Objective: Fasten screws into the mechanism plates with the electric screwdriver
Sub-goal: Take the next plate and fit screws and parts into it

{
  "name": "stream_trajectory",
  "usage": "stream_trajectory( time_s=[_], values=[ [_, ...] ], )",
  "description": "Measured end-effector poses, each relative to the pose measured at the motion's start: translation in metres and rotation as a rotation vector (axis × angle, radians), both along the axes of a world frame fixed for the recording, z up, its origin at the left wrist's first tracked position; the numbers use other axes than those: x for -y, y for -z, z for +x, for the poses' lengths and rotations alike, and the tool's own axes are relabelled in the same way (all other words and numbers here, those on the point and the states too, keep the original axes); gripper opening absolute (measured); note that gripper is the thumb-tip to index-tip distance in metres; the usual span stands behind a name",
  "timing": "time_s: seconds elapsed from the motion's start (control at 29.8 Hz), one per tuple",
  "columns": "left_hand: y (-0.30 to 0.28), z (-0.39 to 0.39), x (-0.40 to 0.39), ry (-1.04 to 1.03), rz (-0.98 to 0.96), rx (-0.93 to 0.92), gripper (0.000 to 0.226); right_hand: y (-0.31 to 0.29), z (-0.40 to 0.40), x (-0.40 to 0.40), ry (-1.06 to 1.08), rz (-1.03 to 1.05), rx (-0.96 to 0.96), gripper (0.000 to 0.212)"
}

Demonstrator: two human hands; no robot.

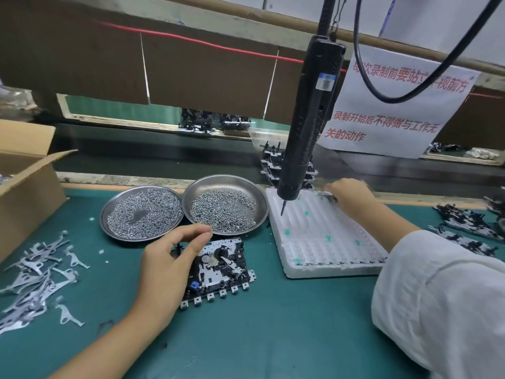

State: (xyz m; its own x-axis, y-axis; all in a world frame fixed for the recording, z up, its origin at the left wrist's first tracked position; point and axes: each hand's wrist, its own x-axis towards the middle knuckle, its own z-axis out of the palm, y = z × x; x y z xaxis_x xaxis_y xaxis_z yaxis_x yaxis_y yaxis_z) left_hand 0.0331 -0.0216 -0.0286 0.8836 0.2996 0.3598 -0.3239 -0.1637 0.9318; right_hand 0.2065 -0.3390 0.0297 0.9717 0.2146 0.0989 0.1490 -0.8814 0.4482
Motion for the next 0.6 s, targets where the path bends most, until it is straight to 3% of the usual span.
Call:
stream_trajectory(
  time_s=[0.2,0.44,0.5,0.6],
  values=[
    [0.0,-0.002,0.0,0.015,0.002,-0.006,0.023,0.003,0.0,0.003,-0.068,0.005,-0.006,0.053],
    [-0.002,-0.002,0.001,0.031,0.007,0.004,0.02,-0.001,0.0,0.01,-0.093,0.113,0.021,0.041],
    [-0.003,-0.002,0.002,0.036,0.0,0.004,0.019,-0.007,-0.005,0.01,-0.025,0.303,0.055,0.028],
    [-0.005,-0.003,0.003,0.045,0.009,0.02,0.019,-0.02,-0.032,0.004,0.086,0.759,0.12,0.015]
  ],
)
